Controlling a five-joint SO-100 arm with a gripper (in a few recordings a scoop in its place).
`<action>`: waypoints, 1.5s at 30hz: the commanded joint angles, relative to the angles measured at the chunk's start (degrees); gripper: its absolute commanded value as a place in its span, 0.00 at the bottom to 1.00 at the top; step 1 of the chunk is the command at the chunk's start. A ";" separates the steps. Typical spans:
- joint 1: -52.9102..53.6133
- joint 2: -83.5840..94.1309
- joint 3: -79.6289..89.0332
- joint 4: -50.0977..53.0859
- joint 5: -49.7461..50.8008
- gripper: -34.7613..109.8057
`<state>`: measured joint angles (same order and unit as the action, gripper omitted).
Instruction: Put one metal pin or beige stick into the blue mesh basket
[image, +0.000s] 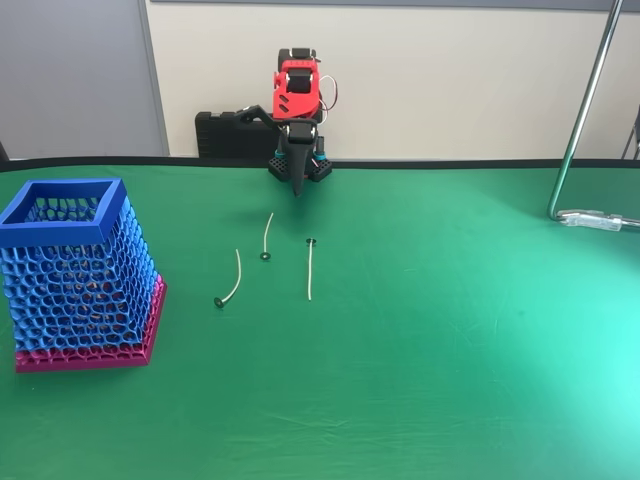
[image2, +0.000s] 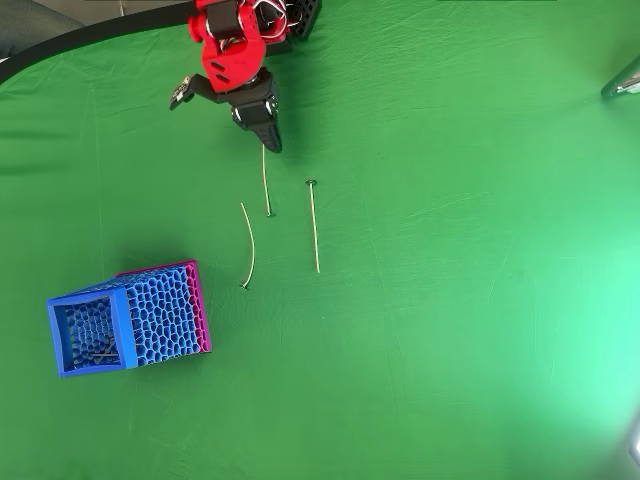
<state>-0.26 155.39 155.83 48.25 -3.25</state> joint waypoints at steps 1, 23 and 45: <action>-1.05 -7.21 -6.86 -0.88 1.05 0.24; -4.57 -44.74 -43.86 15.47 7.82 0.25; -8.17 -58.89 -54.67 19.78 12.48 0.35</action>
<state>-7.82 96.50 104.06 67.76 8.96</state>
